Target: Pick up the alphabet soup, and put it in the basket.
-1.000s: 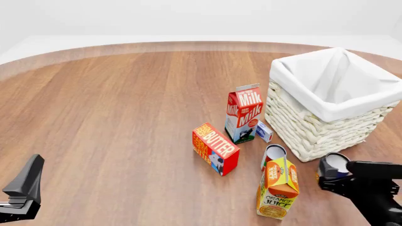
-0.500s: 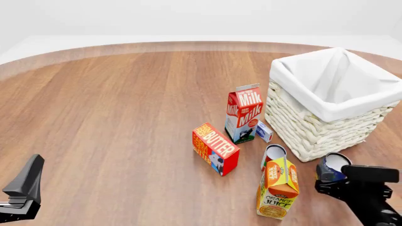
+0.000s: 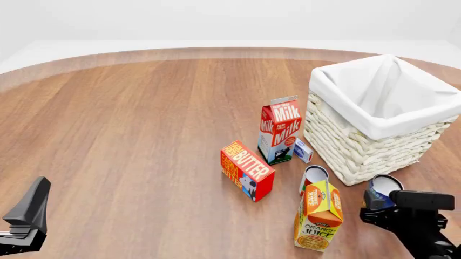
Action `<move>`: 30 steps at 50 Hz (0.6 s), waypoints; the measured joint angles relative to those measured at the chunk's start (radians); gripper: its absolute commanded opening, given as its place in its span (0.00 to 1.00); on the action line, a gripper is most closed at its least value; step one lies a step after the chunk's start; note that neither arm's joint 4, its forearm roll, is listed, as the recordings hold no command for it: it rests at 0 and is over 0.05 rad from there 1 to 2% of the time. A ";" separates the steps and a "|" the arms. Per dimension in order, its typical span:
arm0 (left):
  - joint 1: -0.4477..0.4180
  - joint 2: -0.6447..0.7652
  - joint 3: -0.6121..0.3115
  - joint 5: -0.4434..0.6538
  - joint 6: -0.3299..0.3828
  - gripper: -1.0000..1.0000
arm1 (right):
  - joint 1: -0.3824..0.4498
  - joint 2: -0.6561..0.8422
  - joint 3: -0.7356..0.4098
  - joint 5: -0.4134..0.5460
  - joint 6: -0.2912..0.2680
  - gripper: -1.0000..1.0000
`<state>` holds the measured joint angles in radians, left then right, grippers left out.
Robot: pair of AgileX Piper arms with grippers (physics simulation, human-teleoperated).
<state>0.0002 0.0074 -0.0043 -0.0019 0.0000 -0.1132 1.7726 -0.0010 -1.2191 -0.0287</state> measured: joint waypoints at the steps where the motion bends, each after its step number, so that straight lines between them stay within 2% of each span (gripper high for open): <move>1: 0.000 0.000 0.000 0.000 0.000 1.00 | 0.000 0.000 0.000 0.000 -0.001 0.00; 24: 0.000 0.000 0.000 0.000 0.000 1.00 | -0.021 -0.029 0.001 0.007 -0.009 0.00; 27: 0.000 0.000 0.000 0.000 0.000 1.00 | -0.024 -0.057 0.001 0.031 -0.010 0.00; 30: 0.000 0.000 0.000 0.000 0.000 1.00 | -0.027 -0.128 0.001 0.094 -0.010 0.00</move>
<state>0.0002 0.0074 -0.0043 -0.0019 0.0000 -0.1403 1.6450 0.0000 -1.1247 -0.0383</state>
